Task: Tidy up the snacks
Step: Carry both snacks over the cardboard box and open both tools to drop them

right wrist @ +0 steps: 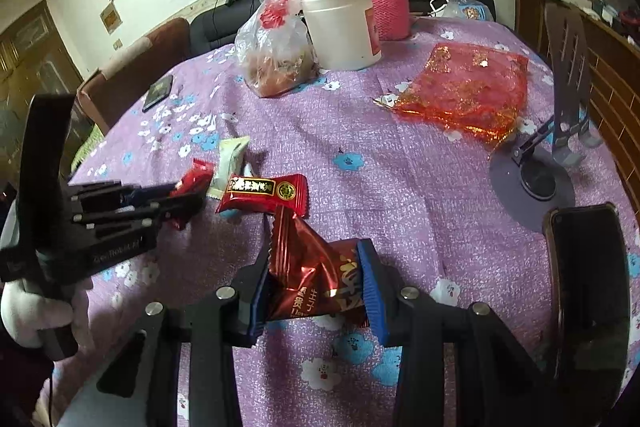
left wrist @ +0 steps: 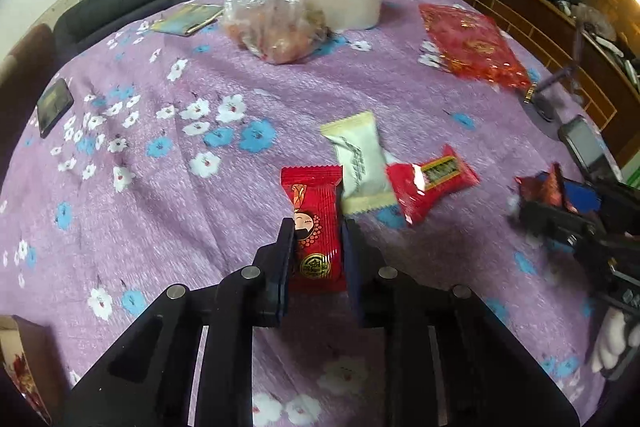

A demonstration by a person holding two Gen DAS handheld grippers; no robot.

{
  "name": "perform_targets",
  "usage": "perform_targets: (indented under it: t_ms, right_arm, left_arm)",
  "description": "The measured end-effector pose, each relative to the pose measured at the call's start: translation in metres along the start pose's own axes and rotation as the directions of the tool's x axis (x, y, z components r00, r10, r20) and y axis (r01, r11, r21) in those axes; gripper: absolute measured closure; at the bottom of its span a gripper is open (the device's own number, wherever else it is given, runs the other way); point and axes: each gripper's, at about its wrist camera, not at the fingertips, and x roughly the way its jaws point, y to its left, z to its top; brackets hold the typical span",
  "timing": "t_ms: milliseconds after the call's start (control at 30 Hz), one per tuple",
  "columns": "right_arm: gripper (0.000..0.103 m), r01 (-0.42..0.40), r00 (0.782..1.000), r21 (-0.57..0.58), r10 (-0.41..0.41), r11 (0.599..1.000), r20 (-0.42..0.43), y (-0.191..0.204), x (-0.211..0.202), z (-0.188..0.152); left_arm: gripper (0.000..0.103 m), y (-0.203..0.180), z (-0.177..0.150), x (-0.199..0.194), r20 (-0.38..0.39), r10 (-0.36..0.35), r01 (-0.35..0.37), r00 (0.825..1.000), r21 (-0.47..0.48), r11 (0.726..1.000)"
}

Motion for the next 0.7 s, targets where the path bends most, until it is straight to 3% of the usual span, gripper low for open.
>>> perform_targets:
  t_ms: [167,333,500,633,700]
  right_arm:
    - [0.060,-0.025,1.000,0.035,0.025,0.999,0.005,-0.004,-0.002,0.001]
    - [0.060,-0.112,0.993,0.069,0.110,0.991,0.032,-0.004,-0.009,0.001]
    - [0.060,-0.214,0.976,0.099,0.207,0.972,0.071,-0.002,-0.016,-0.001]
    - [0.060,-0.220,0.973,0.095,0.212,0.971,0.089,0.008,-0.020,-0.005]
    - [0.060,-0.206,0.976,0.087,0.197,0.975,0.094,0.018,-0.022,-0.006]
  left_arm:
    - [0.081,0.004,-0.016,-0.040,0.056,-0.059,0.062,0.997,-0.055,0.997]
    - [0.081,0.024,-0.049,-0.099,0.134,-0.093,0.109,0.987,-0.117,0.987]
    - [0.081,0.061,-0.099,-0.167,0.219,-0.061,0.110,0.974,-0.215,0.970]
    - [0.081,0.108,-0.151,-0.216,0.272,-0.002,0.098,0.962,-0.341,0.935]
    - [0.081,0.141,-0.183,-0.235,0.288,0.013,0.119,0.958,-0.437,0.892]
